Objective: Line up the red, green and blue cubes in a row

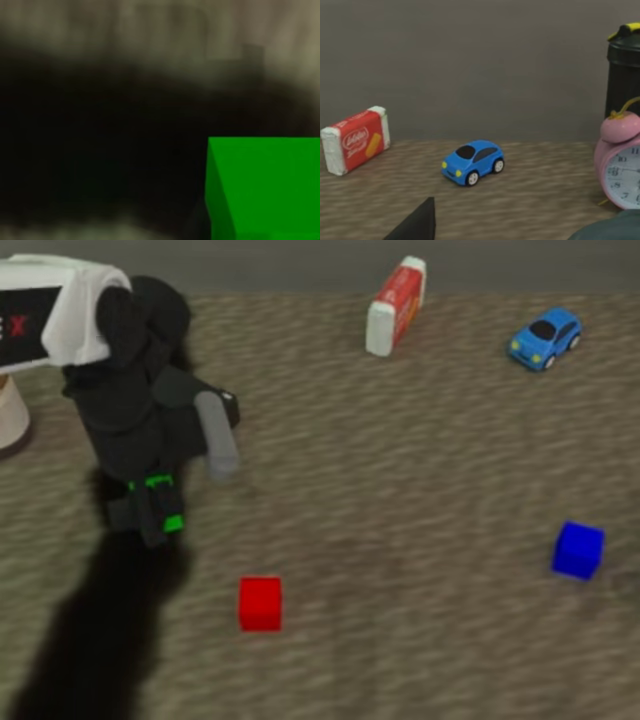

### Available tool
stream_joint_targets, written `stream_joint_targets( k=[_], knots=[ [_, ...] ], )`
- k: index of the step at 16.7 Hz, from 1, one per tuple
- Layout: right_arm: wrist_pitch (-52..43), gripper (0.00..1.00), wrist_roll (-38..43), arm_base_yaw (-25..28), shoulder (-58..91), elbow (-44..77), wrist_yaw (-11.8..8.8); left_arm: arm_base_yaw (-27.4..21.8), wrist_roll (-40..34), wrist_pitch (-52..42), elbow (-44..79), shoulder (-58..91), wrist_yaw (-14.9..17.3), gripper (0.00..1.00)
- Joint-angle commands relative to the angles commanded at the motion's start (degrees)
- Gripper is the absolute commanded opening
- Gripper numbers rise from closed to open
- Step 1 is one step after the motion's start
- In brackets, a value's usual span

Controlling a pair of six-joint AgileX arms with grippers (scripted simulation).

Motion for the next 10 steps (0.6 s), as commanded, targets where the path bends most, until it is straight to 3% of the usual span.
stream_joint_targets(
  k=[5, 7, 10],
  knots=[
    [0.0, 1.0, 0.0, 0.0, 0.0, 0.0, 0.0, -1.2, -0.3, -0.1, 0.5, 0.5, 0.0, 0.0],
    [0.0, 1.0, 0.0, 0.0, 0.0, 0.0, 0.0, -4.5, -1.5, -1.3, 2.6, 1.6, 0.0, 0.0],
    [0.0, 1.0, 0.0, 0.0, 0.0, 0.0, 0.0, -13.1, -4.7, -3.7, 6.8, 3.6, 0.0, 0.0]
  ],
)
